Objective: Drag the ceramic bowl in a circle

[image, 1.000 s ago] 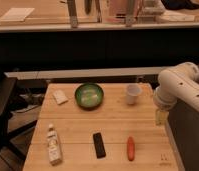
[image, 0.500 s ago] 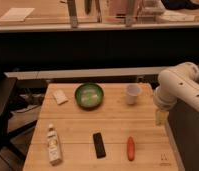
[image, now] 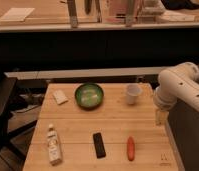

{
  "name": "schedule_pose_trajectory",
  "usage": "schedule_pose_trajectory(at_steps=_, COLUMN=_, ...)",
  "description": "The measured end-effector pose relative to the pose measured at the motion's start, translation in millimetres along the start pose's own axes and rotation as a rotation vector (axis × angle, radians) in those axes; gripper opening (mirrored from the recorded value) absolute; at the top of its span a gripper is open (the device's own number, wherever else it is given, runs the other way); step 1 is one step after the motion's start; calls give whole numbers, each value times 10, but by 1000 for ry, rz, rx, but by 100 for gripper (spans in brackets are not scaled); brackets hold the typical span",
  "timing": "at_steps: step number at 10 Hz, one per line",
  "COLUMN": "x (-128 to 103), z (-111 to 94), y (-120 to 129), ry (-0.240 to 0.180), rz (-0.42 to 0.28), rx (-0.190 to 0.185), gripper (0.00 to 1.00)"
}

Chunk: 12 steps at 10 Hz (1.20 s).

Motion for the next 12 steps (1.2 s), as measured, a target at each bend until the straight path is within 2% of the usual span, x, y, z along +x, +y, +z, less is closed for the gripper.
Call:
schedule_pose_trajectory(at_steps=2, x=-16, z=-2, y=-33, ry=12, rz=-14, rx=9, gripper=80)
schedule_pose_trajectory(at_steps=6, x=-517, z=-25, y=-332, ry=39, rz=-118, rx=53, gripper=80)
schedule_pose_trajectory(at_steps=9, x=-595, z=-28, y=-443, ry=56, rz=-166, rx=81, gripper=80)
schedule_pose_trajectory(at_steps=12, x=-943, z=-18, y=-617, ry=65, rz=-229, rx=113, gripper=80)
